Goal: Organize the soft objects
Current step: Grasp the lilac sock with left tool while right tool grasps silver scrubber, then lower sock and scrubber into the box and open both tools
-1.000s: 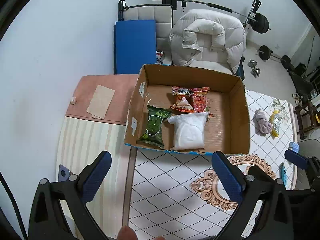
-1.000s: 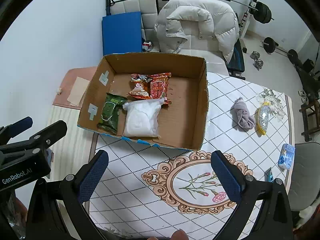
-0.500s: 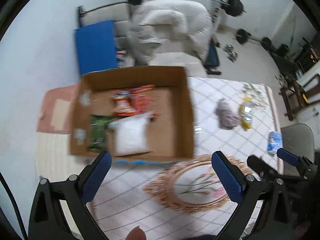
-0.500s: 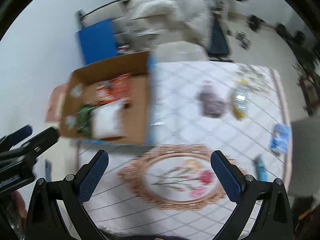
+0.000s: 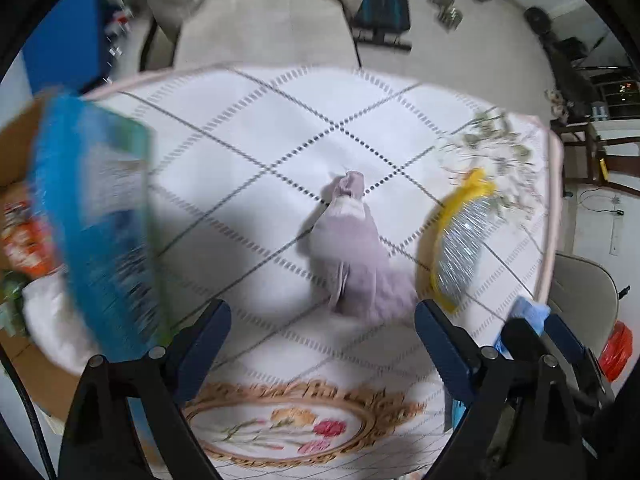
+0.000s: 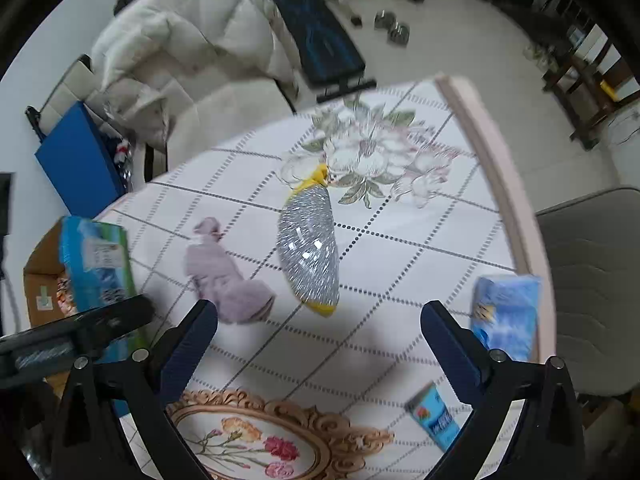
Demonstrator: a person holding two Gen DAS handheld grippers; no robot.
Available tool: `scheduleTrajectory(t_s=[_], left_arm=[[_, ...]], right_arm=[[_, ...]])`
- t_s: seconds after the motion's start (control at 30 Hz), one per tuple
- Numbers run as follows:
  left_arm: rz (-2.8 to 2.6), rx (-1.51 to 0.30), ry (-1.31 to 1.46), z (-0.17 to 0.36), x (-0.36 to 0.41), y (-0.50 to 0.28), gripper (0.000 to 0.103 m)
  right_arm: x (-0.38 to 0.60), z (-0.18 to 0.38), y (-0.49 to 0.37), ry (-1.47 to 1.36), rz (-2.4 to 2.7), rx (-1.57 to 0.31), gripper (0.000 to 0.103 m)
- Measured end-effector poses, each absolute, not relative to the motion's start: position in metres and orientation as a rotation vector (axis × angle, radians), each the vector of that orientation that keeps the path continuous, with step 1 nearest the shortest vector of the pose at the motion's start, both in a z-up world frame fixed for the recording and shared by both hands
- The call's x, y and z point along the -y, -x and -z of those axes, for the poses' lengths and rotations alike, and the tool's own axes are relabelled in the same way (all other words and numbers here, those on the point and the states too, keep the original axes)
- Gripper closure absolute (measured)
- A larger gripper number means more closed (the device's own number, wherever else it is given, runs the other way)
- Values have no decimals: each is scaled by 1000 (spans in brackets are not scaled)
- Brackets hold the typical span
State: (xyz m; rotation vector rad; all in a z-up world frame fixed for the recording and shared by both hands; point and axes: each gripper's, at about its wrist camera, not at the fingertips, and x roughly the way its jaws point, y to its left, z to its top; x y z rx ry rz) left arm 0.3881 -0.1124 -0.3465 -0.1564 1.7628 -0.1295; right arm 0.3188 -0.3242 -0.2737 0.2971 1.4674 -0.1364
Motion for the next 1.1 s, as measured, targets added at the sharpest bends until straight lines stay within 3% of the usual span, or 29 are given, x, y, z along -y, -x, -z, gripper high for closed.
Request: scheduleTrajectory(t_s=[0.23, 0.33, 0.4, 0.5, 0.57, 0.63, 0.7, 0.73, 0.93, 1.1], left_arm=[[127, -1906, 186, 411, 126, -402, 9], [96, -1880, 133, 411, 132, -405, 24], [86, -1835, 61, 403, 135, -405, 56], [69, -1826, 38, 400, 131, -401, 68], [53, -1814, 23, 398, 126, -396, 68], [44, -1787, 1, 392, 124, -389, 68], [55, -1767, 3, 383, 119, -380, 68], [62, -1759, 9, 377, 117, -376, 68], [128, -1665, 78, 318, 87, -352, 68], [170, -1549, 120, 247, 32, -330, 68]], right_arm=[[333, 314, -341, -301, 111, -1529, 1], [334, 323, -347, -298, 93, -1544, 1], [331, 326, -350, -286, 87, -1554, 1], [322, 337, -358, -249, 88, -1574, 1], [313, 347, -363, -246, 90, -1599, 2], [306, 360, -366, -255, 90, -1636, 13], [299, 373, -368, -239, 96, -1669, 40], [296, 377, -367, -225, 105, -1682, 46], [278, 353, -347, -244, 124, -1616, 52], [239, 281, -318, -307, 6, -1507, 52]])
